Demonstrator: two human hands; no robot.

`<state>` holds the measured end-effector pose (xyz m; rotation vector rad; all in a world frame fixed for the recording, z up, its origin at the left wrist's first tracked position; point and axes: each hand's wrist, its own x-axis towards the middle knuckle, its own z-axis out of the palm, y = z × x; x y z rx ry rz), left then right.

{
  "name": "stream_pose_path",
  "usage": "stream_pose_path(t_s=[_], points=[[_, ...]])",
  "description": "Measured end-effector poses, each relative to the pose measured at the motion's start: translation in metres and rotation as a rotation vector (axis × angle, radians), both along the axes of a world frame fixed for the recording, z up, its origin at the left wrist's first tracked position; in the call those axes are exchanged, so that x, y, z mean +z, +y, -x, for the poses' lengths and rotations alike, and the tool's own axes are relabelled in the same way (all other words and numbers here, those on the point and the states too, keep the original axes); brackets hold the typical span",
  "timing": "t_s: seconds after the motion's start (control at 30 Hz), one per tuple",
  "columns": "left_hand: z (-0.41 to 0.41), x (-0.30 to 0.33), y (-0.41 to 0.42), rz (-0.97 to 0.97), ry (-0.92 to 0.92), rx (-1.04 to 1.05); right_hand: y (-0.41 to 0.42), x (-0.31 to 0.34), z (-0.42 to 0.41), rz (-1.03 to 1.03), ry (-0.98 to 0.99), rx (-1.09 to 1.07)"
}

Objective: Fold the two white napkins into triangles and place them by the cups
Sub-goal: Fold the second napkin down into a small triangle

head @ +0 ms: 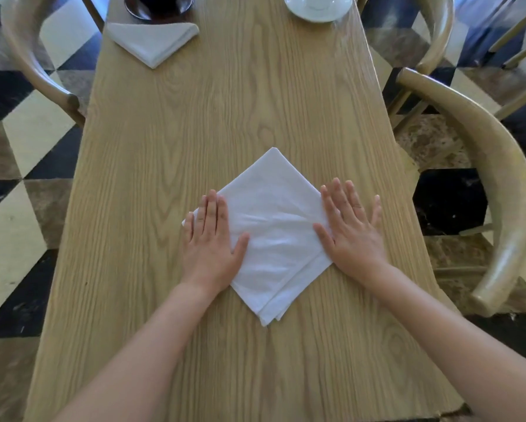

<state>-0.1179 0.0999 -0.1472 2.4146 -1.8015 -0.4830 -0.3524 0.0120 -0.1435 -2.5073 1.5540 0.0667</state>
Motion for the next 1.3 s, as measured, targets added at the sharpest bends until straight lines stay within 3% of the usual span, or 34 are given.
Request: stream_pose_path(t_s=[0.1, 0.23, 0.33, 0.5, 0.7, 0.83, 0.97, 1.13, 1.3], points=[[0.000, 0.009, 0.020, -0.034, 0.100, -0.053, 0.019, 0.008, 0.009, 0.065, -0.174, 0.238], [-0.008, 0.022, 0.051, 0.109, 0.146, -0.450, 0.046, 0.006, 0.022, -0.011, -0.287, 0.564], [-0.012, 0.023, 0.059, 0.067, 0.103, -0.651, 0.045, 0.008, 0.019, -0.002, -0.291, 0.598], [-0.011, 0.029, 0.035, 0.133, 0.020, -0.713, 0.033, 0.019, -0.002, 0.157, -0.292, 0.735], [-0.018, 0.034, 0.018, 0.261, -0.036, -0.894, 0.022, 0.032, -0.004, 0.025, -0.177, 0.840], [-0.033, 0.033, 0.024, 0.335, -0.084, -0.886, 0.021, 0.028, 0.003, -0.216, -0.163, 0.681], [-0.037, 0.031, 0.028, 0.306, -0.033, -0.822, 0.027, 0.022, 0.000, -0.210, -0.193, 0.582], [-0.040, 0.032, 0.021, 0.282, 0.067, -0.634, 0.017, 0.033, -0.015, 0.046, -0.240, 0.627], [-0.032, 0.026, 0.015, 0.235, 0.099, -0.589, 0.015, 0.033, -0.023, 0.060, -0.313, 0.577]])
